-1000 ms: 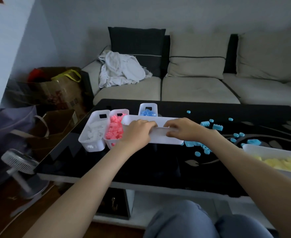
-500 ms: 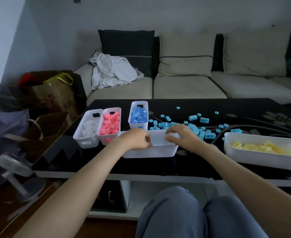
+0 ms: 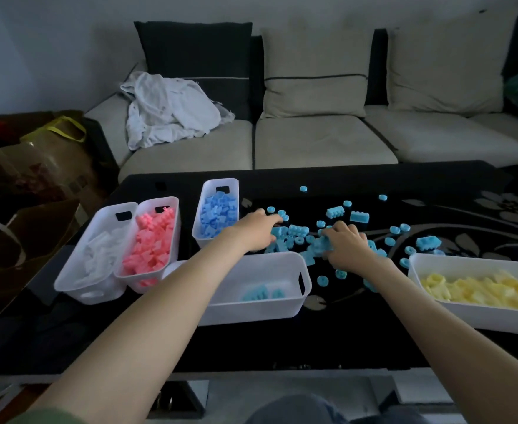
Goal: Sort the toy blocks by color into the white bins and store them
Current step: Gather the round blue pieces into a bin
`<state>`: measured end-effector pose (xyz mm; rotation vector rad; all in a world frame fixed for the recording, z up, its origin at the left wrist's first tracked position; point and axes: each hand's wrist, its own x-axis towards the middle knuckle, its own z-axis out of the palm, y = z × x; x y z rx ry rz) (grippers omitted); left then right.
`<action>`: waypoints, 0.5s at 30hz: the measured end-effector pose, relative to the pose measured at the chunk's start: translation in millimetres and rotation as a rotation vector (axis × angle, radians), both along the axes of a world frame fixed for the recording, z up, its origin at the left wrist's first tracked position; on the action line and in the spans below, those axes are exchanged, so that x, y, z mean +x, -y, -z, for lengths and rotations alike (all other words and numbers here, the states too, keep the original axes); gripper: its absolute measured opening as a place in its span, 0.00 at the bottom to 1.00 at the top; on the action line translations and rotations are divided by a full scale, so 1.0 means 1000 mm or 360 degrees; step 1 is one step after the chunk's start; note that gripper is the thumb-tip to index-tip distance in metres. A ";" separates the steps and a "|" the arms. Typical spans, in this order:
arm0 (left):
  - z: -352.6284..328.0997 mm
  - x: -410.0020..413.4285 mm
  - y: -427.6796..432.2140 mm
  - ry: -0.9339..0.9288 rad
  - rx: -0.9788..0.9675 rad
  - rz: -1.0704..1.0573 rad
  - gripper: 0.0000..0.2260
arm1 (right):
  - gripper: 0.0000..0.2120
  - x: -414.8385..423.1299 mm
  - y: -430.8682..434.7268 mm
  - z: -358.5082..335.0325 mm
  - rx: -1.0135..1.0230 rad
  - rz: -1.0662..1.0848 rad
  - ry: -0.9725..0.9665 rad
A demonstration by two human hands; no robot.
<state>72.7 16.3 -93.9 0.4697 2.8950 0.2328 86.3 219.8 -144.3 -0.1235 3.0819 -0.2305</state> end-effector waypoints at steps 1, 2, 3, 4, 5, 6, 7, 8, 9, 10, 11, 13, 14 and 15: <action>0.005 -0.008 -0.004 0.0041 -0.0057 0.0012 0.24 | 0.24 -0.005 0.000 -0.001 -0.0006 -0.0008 0.0005; 0.009 -0.018 -0.008 0.0069 -0.0124 0.0025 0.24 | 0.24 -0.010 -0.001 -0.001 -0.0027 -0.0012 0.0016; 0.013 -0.024 -0.011 0.0081 -0.0187 0.0029 0.24 | 0.24 -0.014 0.000 -0.002 -0.0055 -0.0016 0.0026; 0.015 -0.030 -0.013 0.0085 -0.0236 0.0030 0.23 | 0.24 -0.016 0.001 -0.003 -0.0086 -0.0022 0.0034; 0.018 -0.036 -0.016 0.0083 -0.0262 0.0032 0.21 | 0.24 -0.019 0.000 -0.002 -0.0123 -0.0021 0.0043; 0.019 -0.040 -0.017 0.0063 -0.0274 0.0031 0.18 | 0.24 -0.020 0.000 -0.001 -0.0153 -0.0023 0.0044; 0.020 -0.042 -0.017 0.0039 -0.0282 0.0027 0.15 | 0.24 -0.021 0.000 -0.001 -0.0172 -0.0026 0.0042; 0.021 -0.044 -0.016 0.0017 -0.0286 0.0017 0.13 | 0.23 -0.022 0.000 -0.001 -0.0192 -0.0025 0.0033; 0.020 -0.044 -0.015 -0.0017 -0.0284 0.0005 0.11 | 0.23 -0.022 -0.001 -0.003 -0.0233 -0.0022 0.0008; 0.018 -0.043 -0.014 -0.0049 -0.0270 -0.0006 0.09 | 0.23 -0.022 -0.002 -0.006 -0.0296 -0.0020 -0.0019; 0.016 -0.042 -0.013 -0.0068 -0.0240 -0.0012 0.09 | 0.23 -0.022 -0.002 -0.010 -0.0372 -0.0024 -0.0039; 0.008 -0.034 -0.010 -0.0060 -0.0136 -0.0011 0.12 | 0.22 -0.018 -0.001 -0.021 -0.0514 -0.0045 -0.0064; 0.003 -0.028 -0.008 -0.0041 -0.0060 -0.0018 0.14 | 0.21 -0.015 0.001 -0.027 -0.0569 -0.0063 -0.0078; -0.003 -0.022 -0.004 -0.0027 0.0021 -0.0027 0.16 | 0.20 -0.011 0.003 -0.033 -0.0616 -0.0090 -0.0095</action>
